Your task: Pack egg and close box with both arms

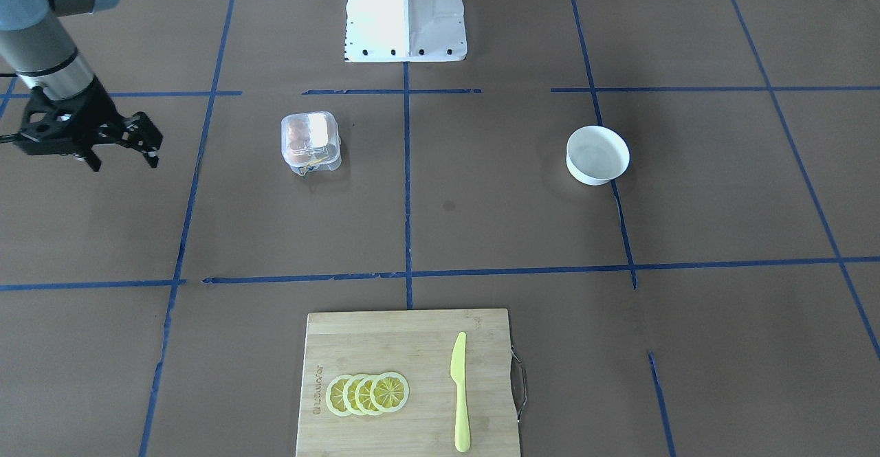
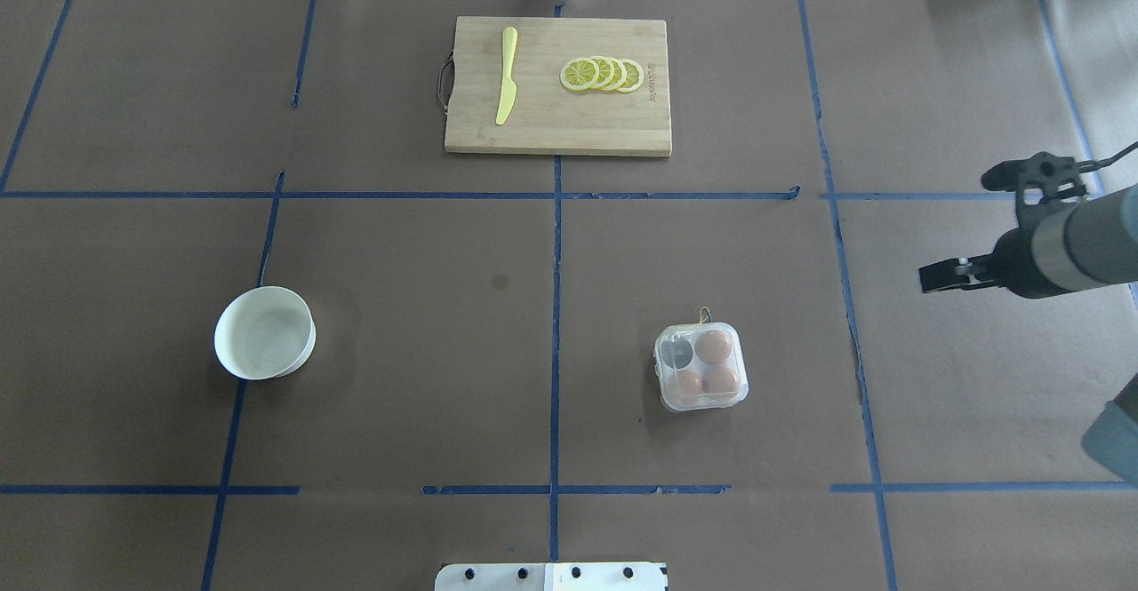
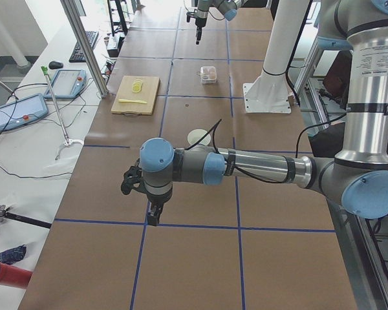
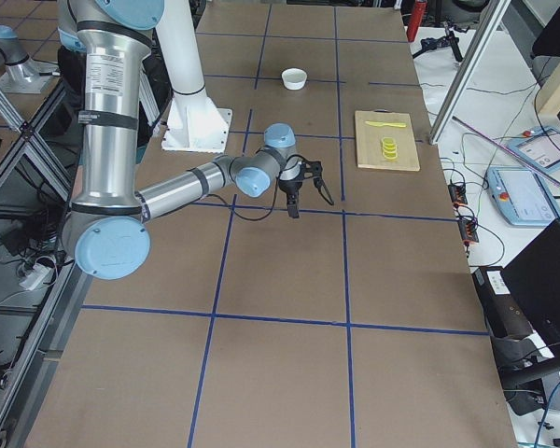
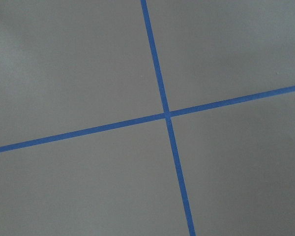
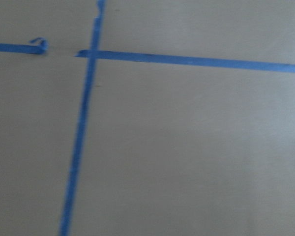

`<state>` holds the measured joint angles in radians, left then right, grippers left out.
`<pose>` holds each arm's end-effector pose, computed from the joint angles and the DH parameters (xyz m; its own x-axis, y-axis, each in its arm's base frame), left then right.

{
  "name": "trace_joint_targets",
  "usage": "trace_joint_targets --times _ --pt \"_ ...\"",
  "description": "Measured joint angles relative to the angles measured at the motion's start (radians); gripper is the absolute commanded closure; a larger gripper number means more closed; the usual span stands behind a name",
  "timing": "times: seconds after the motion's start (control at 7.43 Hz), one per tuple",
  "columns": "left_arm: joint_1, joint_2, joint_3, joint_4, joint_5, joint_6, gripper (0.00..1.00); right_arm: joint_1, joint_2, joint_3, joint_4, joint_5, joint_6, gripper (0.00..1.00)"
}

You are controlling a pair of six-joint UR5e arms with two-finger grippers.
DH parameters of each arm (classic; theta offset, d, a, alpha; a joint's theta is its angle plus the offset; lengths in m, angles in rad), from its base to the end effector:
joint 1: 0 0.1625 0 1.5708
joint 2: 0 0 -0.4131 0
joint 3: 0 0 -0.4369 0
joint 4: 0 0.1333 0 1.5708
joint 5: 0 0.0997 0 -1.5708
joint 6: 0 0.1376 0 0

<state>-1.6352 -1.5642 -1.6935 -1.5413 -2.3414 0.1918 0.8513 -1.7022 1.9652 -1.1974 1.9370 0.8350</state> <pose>-0.0721 -0.5356 0.6147 0.7189 0.2032 -0.6647 -0.0743 0.9733 0.2172 -0.2823 -0.4497 0.5025 0.7701 -0.0720 0.6338 -0.0609 0.9808 0.1854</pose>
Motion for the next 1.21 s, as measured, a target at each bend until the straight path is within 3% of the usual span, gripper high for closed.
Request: trace_joint_targets --times 0.27,0.67,0.94,1.21 --pt "0.0 0.001 0.001 0.001 0.002 0.0 0.0 0.235 -0.035 -0.067 -0.118 0.051 -0.381 0.0" --pt "0.0 0.007 0.003 0.007 0.005 0.0 0.0 0.613 -0.044 -0.145 -0.312 0.212 -0.891 0.0" --pt "-0.002 0.026 0.004 0.008 0.007 -0.001 0.0 0.735 -0.059 -0.149 -0.425 0.282 -1.016 0.0" --pt "-0.003 0.037 0.002 0.004 0.008 -0.001 0.0 0.757 -0.071 -0.155 -0.447 0.31 -1.028 0.0"
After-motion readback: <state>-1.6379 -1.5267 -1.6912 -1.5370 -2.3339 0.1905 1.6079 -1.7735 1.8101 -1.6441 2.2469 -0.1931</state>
